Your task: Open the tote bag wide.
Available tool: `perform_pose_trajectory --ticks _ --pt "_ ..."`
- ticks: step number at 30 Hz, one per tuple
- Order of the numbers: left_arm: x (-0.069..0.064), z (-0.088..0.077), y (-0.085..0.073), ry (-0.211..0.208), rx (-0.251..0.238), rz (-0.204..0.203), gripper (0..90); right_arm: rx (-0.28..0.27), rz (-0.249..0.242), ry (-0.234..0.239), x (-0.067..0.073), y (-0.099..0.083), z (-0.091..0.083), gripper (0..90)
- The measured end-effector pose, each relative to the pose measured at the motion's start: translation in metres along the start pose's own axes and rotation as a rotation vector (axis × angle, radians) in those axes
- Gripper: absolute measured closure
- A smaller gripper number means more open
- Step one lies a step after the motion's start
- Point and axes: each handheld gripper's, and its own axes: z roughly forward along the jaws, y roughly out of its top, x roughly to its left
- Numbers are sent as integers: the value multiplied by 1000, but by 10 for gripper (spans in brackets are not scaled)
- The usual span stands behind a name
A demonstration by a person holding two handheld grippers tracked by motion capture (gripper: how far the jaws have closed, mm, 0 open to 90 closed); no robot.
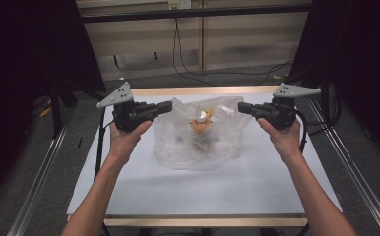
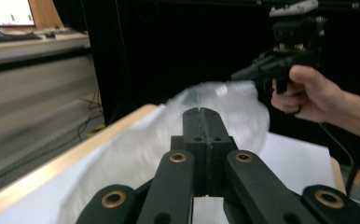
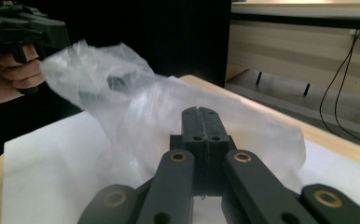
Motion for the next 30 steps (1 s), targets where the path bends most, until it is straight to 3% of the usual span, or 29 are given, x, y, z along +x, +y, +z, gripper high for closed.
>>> perform_pose_trajectory --ticks 6,10,12,14,18,21,25,30 --pt "10 37 12 -36 24 -17 900 -19 -5 26 0 18 20 900" --pt "15 64 8 -51 103 -9 900 -14 3 60 1 21 37 900" --pt "16 73 -5 -55 158 -2 900 1 5 70 2 16 45 900" --pt "18 77 -22 -32 220 7 900 30 10 72 -1 6 53 900" --pt "28 79 -52 9 311 -25 900 114 49 51 -14 -26 69 900" --pt "37 79 -69 19 354 -65 900 138 58 42 -18 -35 75 900" --pt "44 84 -90 16 390 -89 900 180 65 45 -23 -51 88 900" --pt "46 98 -110 32 458 -89 900 223 85 47 -29 -71 104 900"
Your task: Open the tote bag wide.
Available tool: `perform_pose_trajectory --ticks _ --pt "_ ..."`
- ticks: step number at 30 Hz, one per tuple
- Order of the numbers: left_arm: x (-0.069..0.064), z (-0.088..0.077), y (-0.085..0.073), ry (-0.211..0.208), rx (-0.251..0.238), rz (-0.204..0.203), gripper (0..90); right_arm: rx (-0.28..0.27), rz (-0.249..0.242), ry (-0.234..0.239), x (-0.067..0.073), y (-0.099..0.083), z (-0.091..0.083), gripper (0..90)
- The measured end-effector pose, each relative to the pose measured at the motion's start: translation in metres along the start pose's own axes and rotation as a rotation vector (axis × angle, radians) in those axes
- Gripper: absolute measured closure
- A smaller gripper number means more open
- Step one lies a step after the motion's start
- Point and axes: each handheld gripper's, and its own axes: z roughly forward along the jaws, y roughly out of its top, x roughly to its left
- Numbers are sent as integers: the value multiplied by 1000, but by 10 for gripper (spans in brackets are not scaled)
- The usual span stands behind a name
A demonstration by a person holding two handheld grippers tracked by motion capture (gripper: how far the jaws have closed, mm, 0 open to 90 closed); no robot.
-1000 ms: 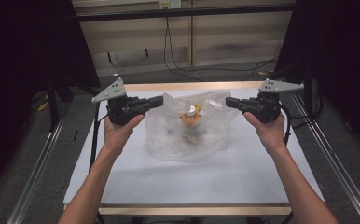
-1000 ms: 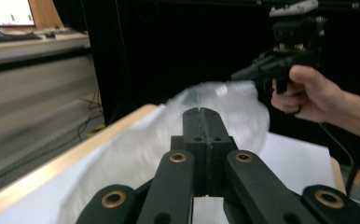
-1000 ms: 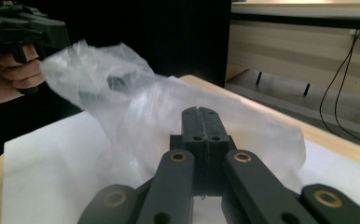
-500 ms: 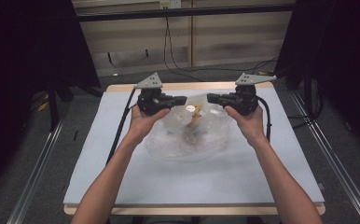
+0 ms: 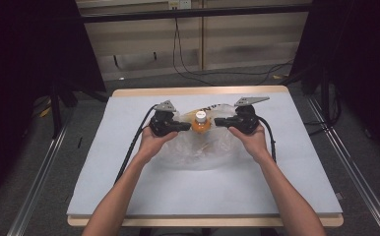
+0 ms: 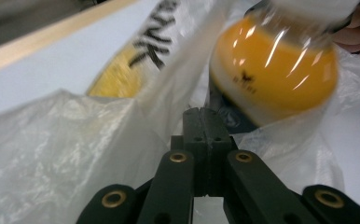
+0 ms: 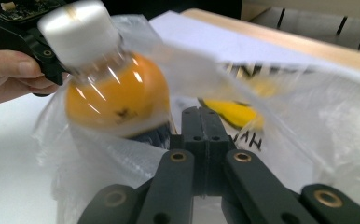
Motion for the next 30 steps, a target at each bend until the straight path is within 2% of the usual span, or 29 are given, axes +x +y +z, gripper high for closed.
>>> perform_pose_trajectory --ticks 1,4,7,10,12,15,18,19,21,22,27,30 --pt "0 5 -2 -10 0 -10 900 8 4 0 -1 -3 3 900" --pt "0 14 -10 -5 45 1 900 42 7 -3 -5 -14 10 900" --pt "6 18 -22 3 71 -28 900 70 16 -10 -11 -26 13 900" --pt "12 16 -32 8 80 -56 900 99 32 -29 -18 -36 13 900" --pt "16 14 -38 27 92 -61 900 116 38 -41 -22 -42 12 900" --pt "19 11 -47 33 97 -68 900 148 51 -51 -26 -53 12 900" --pt "22 9 -58 39 138 -65 900 156 52 -55 -27 -57 13 900" --pt "24 8 -61 26 102 -89 900 162 50 -54 -26 -58 13 900" --pt "25 3 -65 38 94 -96 900 181 42 -57 -25 -62 13 900" --pt "26 0 -66 44 107 -92 900 189 36 -62 -26 -63 13 900" --pt "32 -10 -73 59 98 -112 900 194 37 -76 -28 -64 10 900" --pt "34 -17 -77 72 100 -109 900 201 39 -84 -30 -66 5 900"
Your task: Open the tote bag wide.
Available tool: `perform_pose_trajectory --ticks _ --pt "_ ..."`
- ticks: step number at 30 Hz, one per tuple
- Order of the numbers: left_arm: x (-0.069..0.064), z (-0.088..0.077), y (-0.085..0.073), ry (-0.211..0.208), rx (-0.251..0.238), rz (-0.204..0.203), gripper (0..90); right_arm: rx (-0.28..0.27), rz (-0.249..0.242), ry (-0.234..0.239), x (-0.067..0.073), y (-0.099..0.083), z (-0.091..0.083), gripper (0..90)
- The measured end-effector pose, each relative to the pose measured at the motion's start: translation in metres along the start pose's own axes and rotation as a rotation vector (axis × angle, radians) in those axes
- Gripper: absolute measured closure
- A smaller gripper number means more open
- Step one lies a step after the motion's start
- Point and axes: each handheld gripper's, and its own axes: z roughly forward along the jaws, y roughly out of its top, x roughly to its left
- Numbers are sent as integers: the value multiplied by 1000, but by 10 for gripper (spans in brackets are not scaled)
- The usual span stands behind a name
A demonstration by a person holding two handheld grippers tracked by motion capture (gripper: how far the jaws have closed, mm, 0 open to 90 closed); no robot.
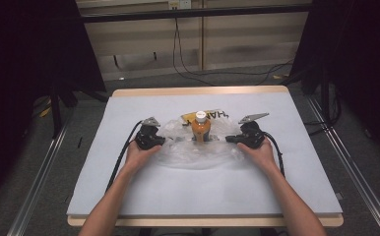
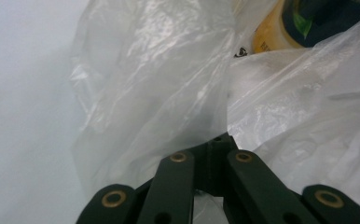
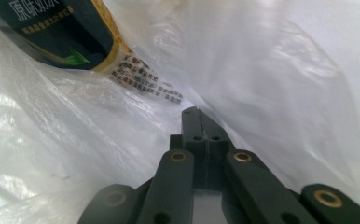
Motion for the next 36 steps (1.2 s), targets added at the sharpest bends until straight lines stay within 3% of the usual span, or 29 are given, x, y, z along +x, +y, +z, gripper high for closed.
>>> perform_pose_trajectory --ticks 5,8,14,16,20,22,25,28,34,36 --pt "1 -9 -7 12 2 13 900 2 3 -6 -7 -9 -13 900" --pt "0 -13 -11 14 -3 11 900 31 -29 -33 -6 -9 -17 900" --pt "-5 -23 -17 4 33 41 900 50 -49 -14 -3 -17 -30 900" --pt "-7 -26 -20 -17 34 40 900 57 -64 -8 0 -21 -33 900" --pt "-11 -36 -27 -7 49 48 900 70 -82 -5 4 -24 -39 900" --pt "-10 -41 -32 8 43 32 900 74 -78 -3 4 -26 -41 900" --pt "-6 -45 -38 -6 9 -13 900 73 -82 2 6 -25 -41 900" --pt "-8 -50 -34 5 -26 -13 900 41 -74 12 9 -20 -43 900" --pt "-29 -64 -5 -13 -111 53 900 -34 -91 37 18 -1 -55 900" --pt "-36 -66 4 -8 -111 82 900 -52 -94 40 20 5 -58 900"
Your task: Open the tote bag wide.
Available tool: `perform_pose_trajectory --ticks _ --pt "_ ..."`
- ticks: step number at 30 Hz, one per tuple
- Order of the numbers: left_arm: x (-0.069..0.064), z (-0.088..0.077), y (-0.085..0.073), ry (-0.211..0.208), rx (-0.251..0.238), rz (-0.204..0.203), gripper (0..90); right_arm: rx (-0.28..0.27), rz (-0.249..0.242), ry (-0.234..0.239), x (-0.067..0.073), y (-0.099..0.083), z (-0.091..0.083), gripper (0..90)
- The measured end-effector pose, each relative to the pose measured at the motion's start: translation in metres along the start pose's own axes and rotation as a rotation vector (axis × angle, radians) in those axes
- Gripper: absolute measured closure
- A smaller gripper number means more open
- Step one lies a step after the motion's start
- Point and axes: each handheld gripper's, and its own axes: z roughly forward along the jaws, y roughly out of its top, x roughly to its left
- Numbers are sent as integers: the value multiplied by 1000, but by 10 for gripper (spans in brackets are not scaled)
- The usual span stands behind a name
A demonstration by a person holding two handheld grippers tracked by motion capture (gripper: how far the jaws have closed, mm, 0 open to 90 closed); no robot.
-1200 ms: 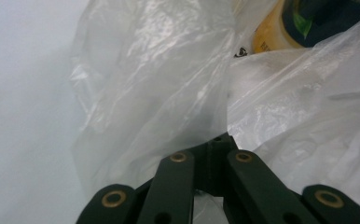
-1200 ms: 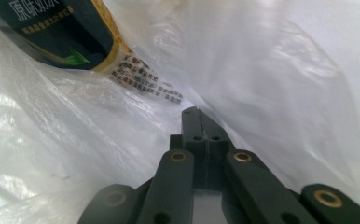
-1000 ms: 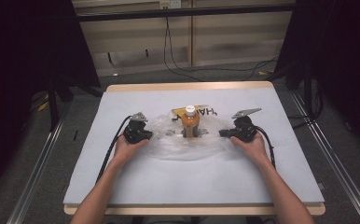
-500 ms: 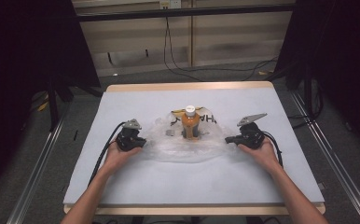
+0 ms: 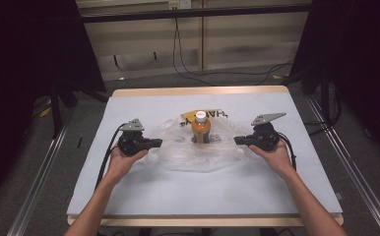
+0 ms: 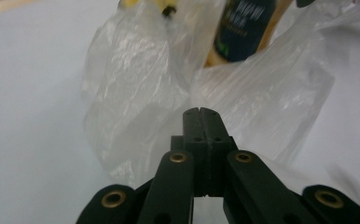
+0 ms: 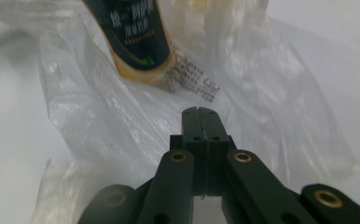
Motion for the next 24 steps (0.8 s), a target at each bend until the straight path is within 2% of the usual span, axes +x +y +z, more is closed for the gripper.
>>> perform_pose_trajectory --ticks 3,5,6,10,13,14,15,16,17,18,20,22,24 --pt "-9 5 15 -14 -1 18 900 -21 -8 6 2 12 -2 900" --pt "-13 9 26 -15 26 40 900 -17 -22 12 5 21 -2 900" --pt "-15 13 32 -24 36 33 900 -16 -33 15 6 26 -1 900" --pt "-19 37 56 -44 146 102 900 37 -68 44 11 49 12 900" --pt "-17 60 67 -43 216 111 900 113 -84 54 9 62 32 900" --pt "-14 67 69 -47 248 130 900 137 -85 55 8 64 38 900" --pt "-13 73 69 -37 261 116 900 166 -87 54 6 67 44 900" --pt "-12 79 67 -44 268 102 900 190 -87 59 5 68 50 900" --pt "-9 84 66 -56 281 107 900 218 -88 62 3 68 56 900" --pt "-9 88 64 -68 282 85 900 248 -83 66 2 68 62 900" --pt "-10 94 59 -66 312 92 900 302 -81 64 -1 69 72 900" --pt "-14 99 55 -73 317 95 900 351 -62 97 -3 68 83 900" --pt "-16 102 51 -87 346 100 900 396 -67 97 -4 67 93 900"
